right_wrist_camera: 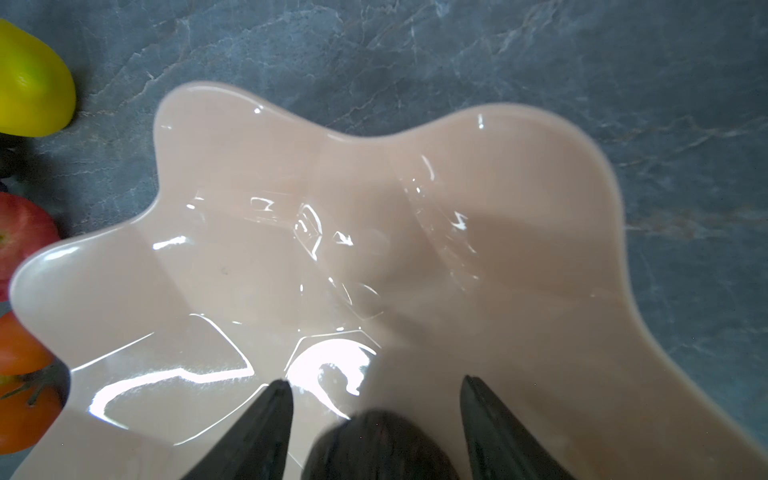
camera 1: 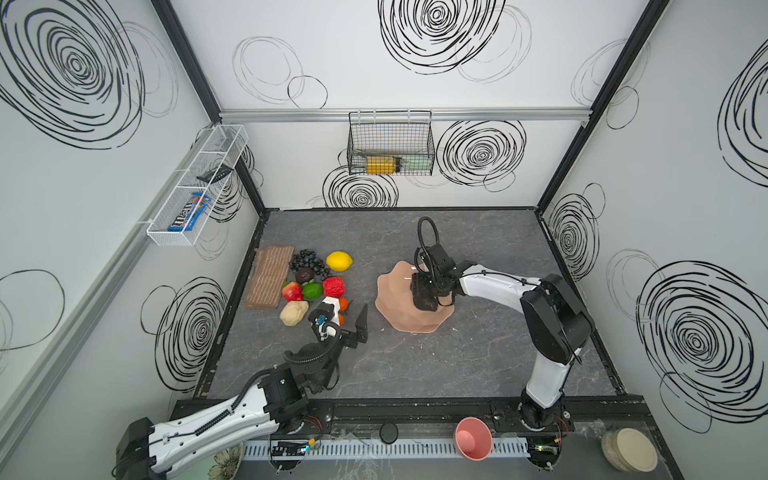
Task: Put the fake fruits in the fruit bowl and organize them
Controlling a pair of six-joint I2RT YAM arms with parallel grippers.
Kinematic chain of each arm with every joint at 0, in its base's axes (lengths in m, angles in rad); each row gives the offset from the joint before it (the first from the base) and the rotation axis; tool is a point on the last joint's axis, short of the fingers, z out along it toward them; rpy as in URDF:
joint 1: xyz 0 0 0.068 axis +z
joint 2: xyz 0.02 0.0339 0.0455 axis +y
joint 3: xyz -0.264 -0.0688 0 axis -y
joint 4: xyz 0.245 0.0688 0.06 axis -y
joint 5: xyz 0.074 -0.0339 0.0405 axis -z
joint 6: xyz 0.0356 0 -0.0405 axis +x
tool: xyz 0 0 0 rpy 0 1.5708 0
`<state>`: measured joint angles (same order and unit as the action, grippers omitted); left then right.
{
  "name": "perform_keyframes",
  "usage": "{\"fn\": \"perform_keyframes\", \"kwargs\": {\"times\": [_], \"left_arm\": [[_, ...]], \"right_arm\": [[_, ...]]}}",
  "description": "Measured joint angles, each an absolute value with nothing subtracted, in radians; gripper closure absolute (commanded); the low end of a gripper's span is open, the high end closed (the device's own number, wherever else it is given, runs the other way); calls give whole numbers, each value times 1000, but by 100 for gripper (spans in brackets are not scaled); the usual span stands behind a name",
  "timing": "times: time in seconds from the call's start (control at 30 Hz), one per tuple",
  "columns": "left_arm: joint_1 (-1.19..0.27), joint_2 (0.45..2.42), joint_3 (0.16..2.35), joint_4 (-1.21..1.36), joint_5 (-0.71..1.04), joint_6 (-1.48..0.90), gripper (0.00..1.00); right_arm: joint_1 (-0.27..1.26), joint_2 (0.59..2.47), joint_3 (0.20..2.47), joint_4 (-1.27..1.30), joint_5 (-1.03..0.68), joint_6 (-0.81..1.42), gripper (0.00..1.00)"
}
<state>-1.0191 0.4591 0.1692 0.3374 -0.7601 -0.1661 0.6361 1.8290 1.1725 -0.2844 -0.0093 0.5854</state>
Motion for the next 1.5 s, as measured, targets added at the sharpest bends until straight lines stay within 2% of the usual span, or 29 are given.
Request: {"fn": "perform_keyframes", "kwargs": {"times": [0.23, 0.57, 0.83, 0.97, 1.17, 1.37, 1.5], "left_arm": [[-1019, 459, 169, 337, -760, -166, 4], [-1019, 459, 169, 338, -760, -167, 4], [-1019, 464, 169, 337, -760, -167, 4], [-1019, 466, 169, 338, -760, -167, 4], [-1019, 466, 169, 338, -760, -167, 4], [-1019, 466, 169, 337, -760, -167, 4], [-1019, 467, 169, 338, -760, -168, 4]], "right_arm": [[636, 1829, 1179, -288, -2, 581, 30], [644, 1751, 1161, -312, 0, 537, 14], [683, 1714, 1134, -332, -22, 506, 10], [723, 1714, 1131, -355, -14, 493, 3], [759, 1714, 1131, -388, 13, 483, 4], [772, 1714, 1131, -410, 26, 473, 13], [783, 1714, 1131, -421, 39, 469, 13]]}}
